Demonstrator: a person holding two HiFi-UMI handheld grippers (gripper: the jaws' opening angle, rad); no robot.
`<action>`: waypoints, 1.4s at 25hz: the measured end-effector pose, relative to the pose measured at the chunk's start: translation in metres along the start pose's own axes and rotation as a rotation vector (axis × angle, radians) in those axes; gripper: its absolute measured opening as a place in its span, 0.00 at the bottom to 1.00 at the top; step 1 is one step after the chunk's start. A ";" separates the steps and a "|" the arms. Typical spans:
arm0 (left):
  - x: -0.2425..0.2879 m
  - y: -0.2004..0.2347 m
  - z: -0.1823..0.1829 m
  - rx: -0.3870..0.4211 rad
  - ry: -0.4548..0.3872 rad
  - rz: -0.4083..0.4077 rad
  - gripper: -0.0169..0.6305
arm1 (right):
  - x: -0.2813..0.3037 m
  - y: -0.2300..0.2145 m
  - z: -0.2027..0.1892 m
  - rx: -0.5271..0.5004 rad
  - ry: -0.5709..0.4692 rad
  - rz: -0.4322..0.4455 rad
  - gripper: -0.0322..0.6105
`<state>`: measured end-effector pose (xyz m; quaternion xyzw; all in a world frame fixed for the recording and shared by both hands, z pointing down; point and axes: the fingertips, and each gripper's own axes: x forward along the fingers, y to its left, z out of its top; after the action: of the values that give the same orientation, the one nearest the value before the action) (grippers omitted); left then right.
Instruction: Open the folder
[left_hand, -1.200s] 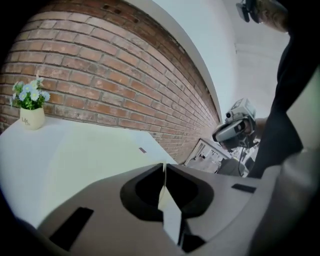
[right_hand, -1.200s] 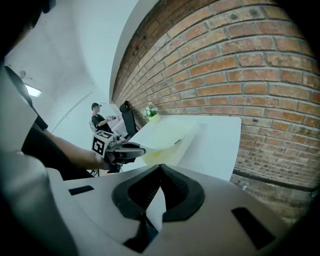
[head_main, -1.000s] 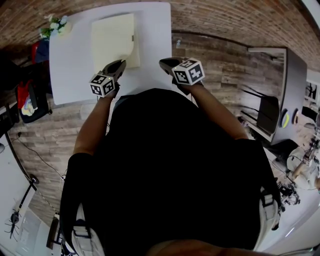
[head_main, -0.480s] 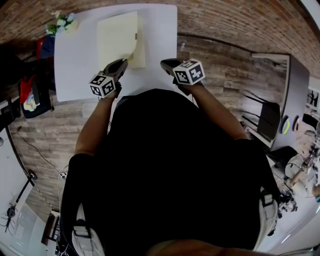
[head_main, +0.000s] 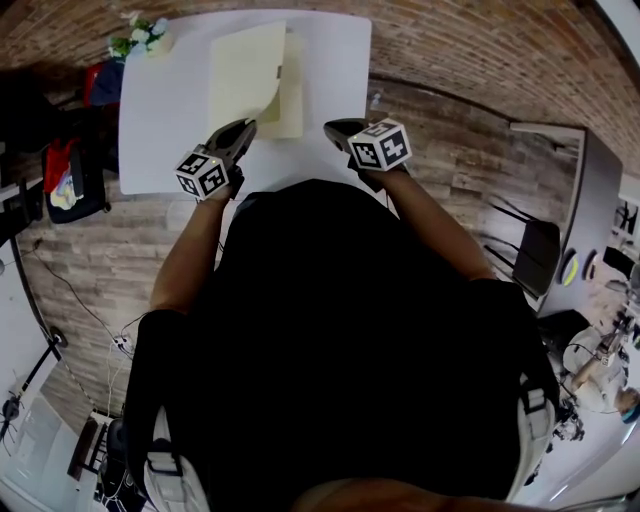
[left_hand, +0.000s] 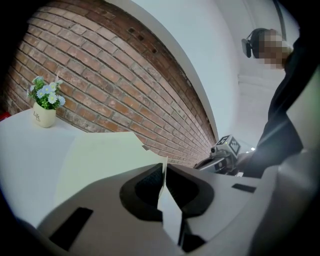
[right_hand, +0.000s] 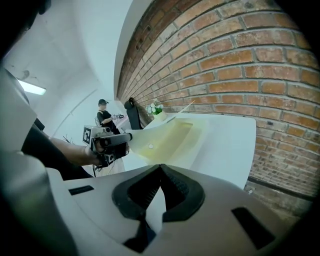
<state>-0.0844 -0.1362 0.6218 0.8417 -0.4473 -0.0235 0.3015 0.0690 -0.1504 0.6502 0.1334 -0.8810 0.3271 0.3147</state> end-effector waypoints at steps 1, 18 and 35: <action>-0.003 0.001 0.003 -0.010 -0.012 -0.002 0.06 | 0.002 0.000 0.001 0.000 0.001 0.003 0.09; -0.055 0.013 0.034 -0.045 -0.119 0.027 0.06 | 0.028 0.011 0.014 -0.029 0.026 0.028 0.09; -0.117 0.042 0.049 -0.071 -0.214 0.114 0.06 | 0.055 0.024 0.016 -0.050 0.069 0.045 0.09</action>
<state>-0.2006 -0.0876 0.5772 0.7964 -0.5228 -0.1121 0.2825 0.0088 -0.1450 0.6640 0.0944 -0.8803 0.3162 0.3407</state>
